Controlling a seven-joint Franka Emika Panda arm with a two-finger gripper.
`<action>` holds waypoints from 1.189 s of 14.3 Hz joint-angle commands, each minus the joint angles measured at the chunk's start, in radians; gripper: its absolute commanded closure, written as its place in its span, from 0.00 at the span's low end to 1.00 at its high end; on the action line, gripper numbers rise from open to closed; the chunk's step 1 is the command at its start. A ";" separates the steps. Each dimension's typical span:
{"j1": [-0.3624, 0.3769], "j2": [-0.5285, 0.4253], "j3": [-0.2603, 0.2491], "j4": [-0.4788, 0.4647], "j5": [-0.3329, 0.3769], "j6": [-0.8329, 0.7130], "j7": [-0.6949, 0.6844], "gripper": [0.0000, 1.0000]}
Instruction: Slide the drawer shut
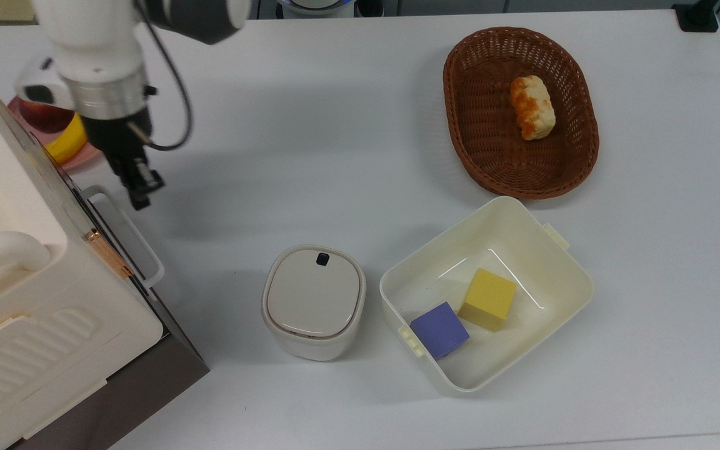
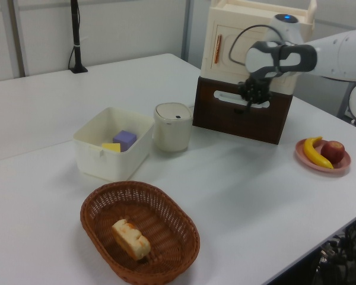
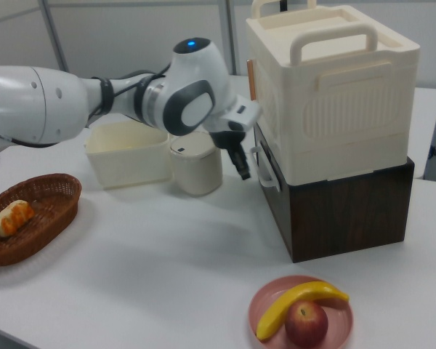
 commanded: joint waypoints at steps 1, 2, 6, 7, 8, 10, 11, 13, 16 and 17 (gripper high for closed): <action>0.084 -0.005 0.037 -0.015 -0.024 0.012 -0.021 1.00; 0.113 -0.011 0.054 -0.013 -0.024 0.000 -0.019 1.00; 0.181 -0.077 0.080 -0.012 -0.025 -0.072 -0.074 1.00; 0.190 -0.105 0.081 -0.010 -0.025 -0.101 -0.128 1.00; 0.201 -0.144 0.083 -0.009 -0.022 -0.175 -0.250 1.00; 0.206 -0.204 0.081 -0.004 -0.019 -0.335 -0.460 0.85; 0.206 -0.224 0.081 -0.004 -0.019 -0.394 -0.528 0.79; 0.198 -0.258 0.074 -0.003 -0.018 -0.479 -0.633 0.31; 0.195 -0.297 0.069 -0.003 -0.031 -0.530 -0.711 0.00; 0.195 -0.304 0.066 -0.003 -0.030 -0.528 -0.707 0.00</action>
